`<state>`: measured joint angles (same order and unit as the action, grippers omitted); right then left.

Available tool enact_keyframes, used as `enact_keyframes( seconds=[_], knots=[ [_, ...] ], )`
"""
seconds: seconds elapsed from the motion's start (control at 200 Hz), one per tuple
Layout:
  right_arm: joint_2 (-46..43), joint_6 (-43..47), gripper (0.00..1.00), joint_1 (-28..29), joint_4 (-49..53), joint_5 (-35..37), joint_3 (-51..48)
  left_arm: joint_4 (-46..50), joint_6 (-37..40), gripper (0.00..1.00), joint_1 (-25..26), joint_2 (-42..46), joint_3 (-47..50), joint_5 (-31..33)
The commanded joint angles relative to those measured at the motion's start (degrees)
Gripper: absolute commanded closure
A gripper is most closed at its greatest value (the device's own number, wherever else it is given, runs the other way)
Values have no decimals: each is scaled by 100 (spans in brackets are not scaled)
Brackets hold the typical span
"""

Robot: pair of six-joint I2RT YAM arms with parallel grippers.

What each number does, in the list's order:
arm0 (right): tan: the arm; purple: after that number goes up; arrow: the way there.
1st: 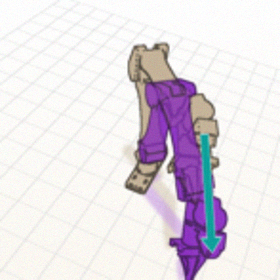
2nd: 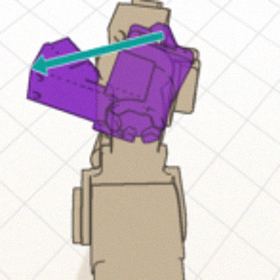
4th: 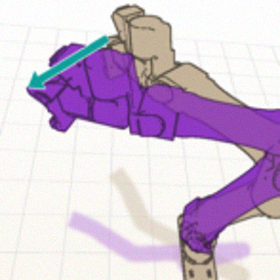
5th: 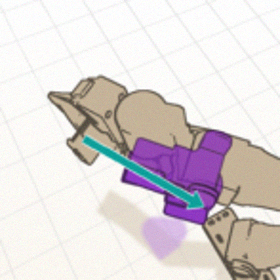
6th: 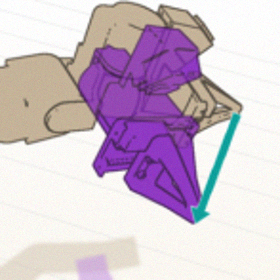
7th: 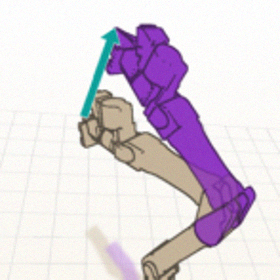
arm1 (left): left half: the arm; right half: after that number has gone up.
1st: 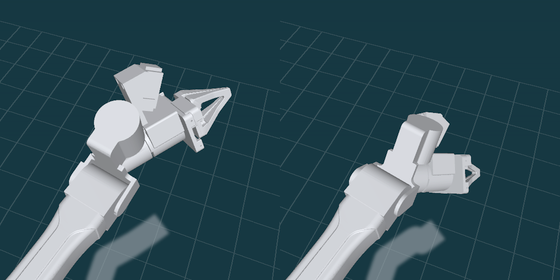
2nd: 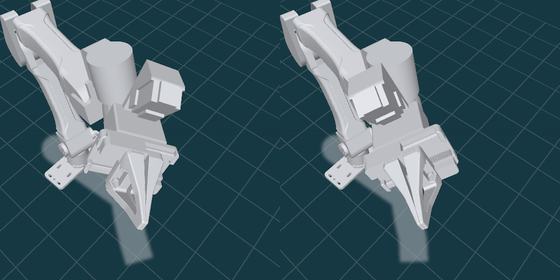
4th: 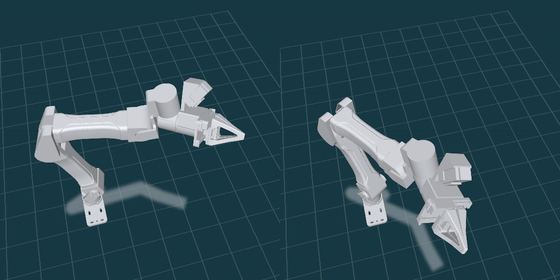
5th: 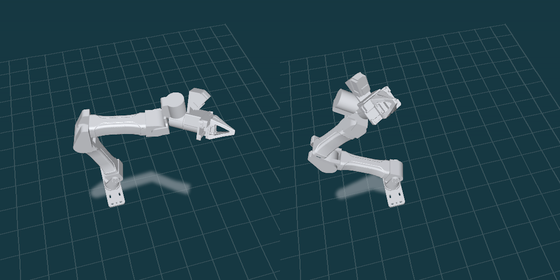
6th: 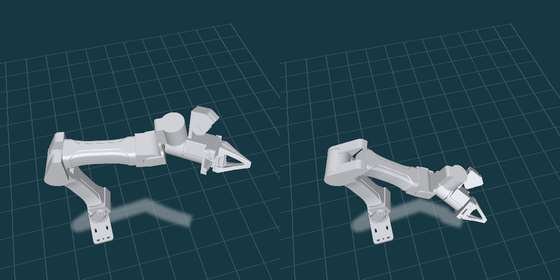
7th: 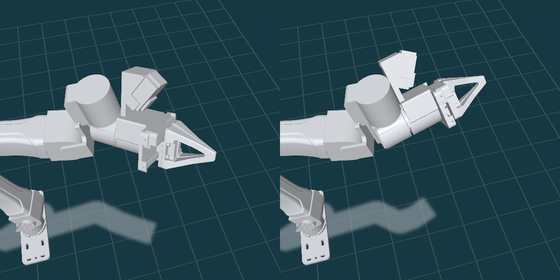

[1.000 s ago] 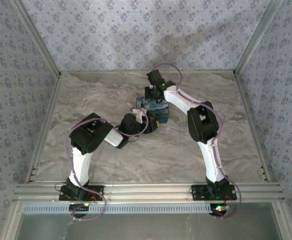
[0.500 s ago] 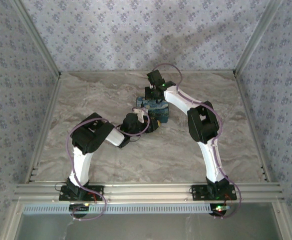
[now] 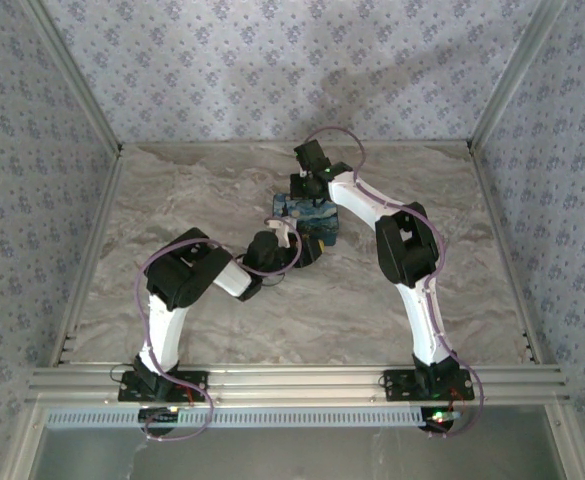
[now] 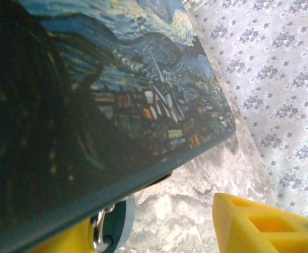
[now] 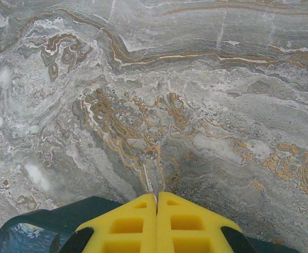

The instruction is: Unlock the padlock with the key

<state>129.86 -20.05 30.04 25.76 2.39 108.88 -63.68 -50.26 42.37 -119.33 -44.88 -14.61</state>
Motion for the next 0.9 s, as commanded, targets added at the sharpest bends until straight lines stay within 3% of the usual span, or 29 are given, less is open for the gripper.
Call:
enact_keyframes(
  seconds=[0.0, 0.39, 0.615, 0.675, 0.824, 0.894],
  knots=[
    [273, -95, 100, 171, 957, -232, -345, 1014, -153, 46, 82, -324, 174, 393],
    [218, -86, 100, 184, 966, -239, -351, 1088, -202, 75, 9, -284, 317, 600],
    [221, -73, 100, 190, 965, -239, -358, 1005, -150, 80, -100, -258, 401, 449],
    [214, -78, 100, 192, 973, -236, -367, 1006, -154, 75, -125, -265, 397, 398],
    [208, -69, 100, 188, 991, -246, -364, 927, -185, 50, -116, -326, 349, 347],
    [210, -69, 100, 197, 992, -239, -363, 827, -171, 46, -99, -358, 342, 343]
  ],
)
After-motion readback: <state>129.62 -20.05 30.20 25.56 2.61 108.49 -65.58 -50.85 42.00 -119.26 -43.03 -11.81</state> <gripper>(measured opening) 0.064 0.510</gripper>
